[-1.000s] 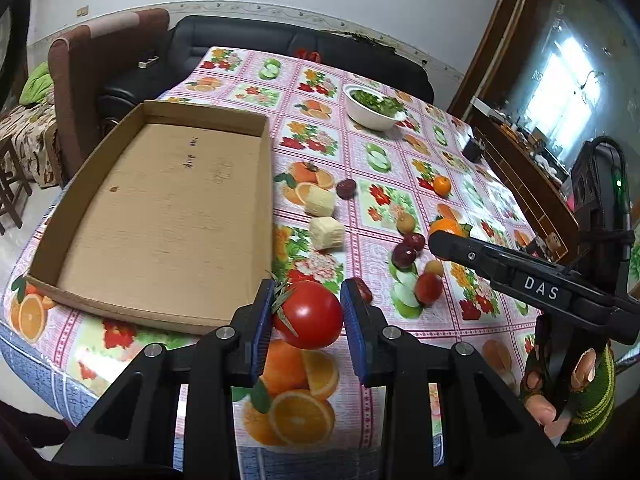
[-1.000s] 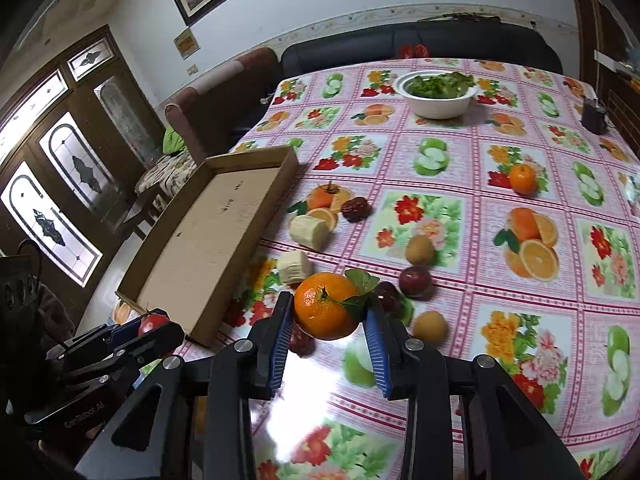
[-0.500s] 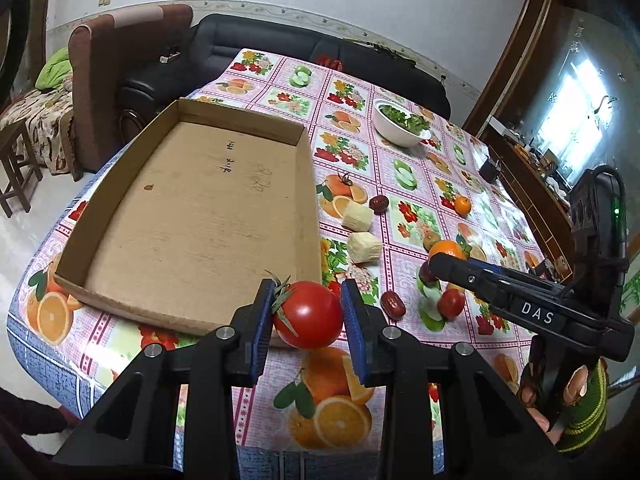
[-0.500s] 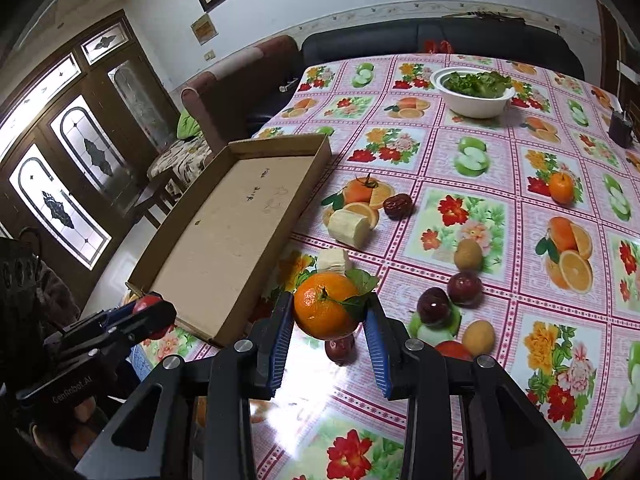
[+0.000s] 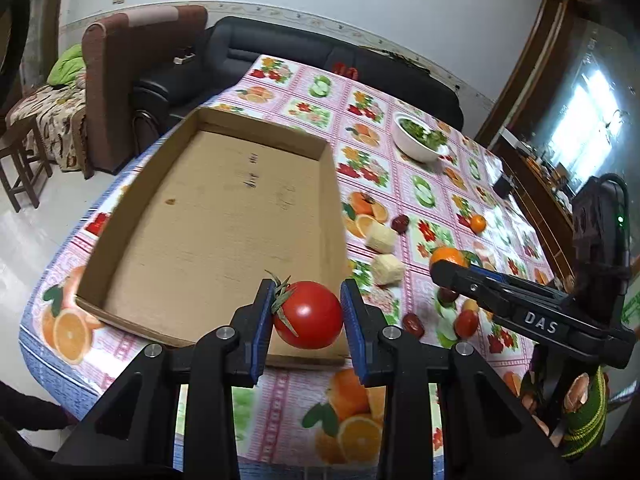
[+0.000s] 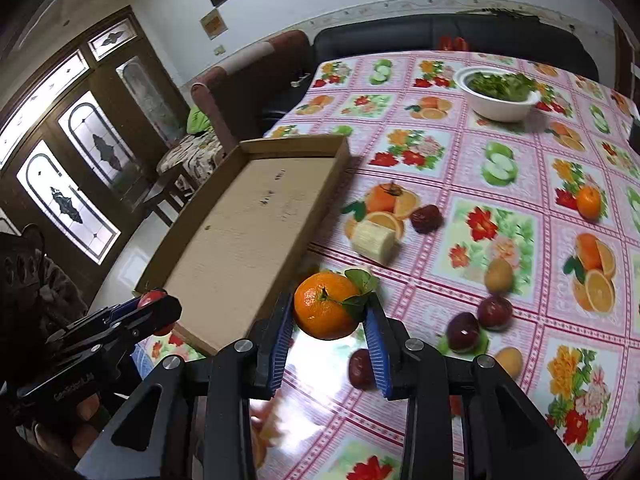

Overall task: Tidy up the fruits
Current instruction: 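Carry the tomato with the left tool into the cardboard box while the right tool carries the mandarin, then open the left tool to drop the tomato in the box while the right tool releases the mandarin, then move both open tools back out of the box toward the fruits, then close the left tool on a red date while the right tool grasps another mandarin, then carry the red date with the left tool into the box while the right tool carries the mandarin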

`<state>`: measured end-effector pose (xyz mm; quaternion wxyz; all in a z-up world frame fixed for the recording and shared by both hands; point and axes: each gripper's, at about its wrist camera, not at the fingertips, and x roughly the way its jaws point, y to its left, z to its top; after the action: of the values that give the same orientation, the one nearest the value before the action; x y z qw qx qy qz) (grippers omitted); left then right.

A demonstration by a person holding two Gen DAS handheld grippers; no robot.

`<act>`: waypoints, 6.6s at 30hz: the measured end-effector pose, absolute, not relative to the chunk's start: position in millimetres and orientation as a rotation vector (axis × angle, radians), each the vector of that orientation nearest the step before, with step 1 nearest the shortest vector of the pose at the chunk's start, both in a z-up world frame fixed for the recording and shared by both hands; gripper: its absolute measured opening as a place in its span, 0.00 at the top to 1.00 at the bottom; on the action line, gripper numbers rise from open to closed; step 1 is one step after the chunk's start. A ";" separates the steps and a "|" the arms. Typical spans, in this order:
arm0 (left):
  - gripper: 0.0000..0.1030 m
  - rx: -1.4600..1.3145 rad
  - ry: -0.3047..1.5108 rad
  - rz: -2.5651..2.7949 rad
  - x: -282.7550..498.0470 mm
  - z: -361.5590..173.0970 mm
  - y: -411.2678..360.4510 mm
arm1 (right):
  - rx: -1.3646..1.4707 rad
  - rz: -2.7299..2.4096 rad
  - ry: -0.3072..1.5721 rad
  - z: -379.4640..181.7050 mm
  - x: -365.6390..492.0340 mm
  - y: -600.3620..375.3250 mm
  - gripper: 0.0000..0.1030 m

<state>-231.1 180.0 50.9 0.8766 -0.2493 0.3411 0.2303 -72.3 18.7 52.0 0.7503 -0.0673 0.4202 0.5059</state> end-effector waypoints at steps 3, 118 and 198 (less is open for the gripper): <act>0.70 -0.525 0.703 0.512 -239.0 53.4 190.7 | -0.148 1.132 0.908 57.1 -78.4 26.4 0.66; 0.55 -0.426 0.989 0.341 -128.8 3.8 84.0 | 0.039 0.758 0.896 25.5 16.7 -154.9 0.42; 0.82 -0.414 0.870 0.319 -147.6 28.4 92.6 | 0.029 0.978 0.863 48.4 -0.1 -58.4 0.66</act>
<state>-147.6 92.6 28.4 0.8739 -0.1984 0.4168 0.1526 -0.1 -58.4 48.4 0.7947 0.0134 0.4017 0.4550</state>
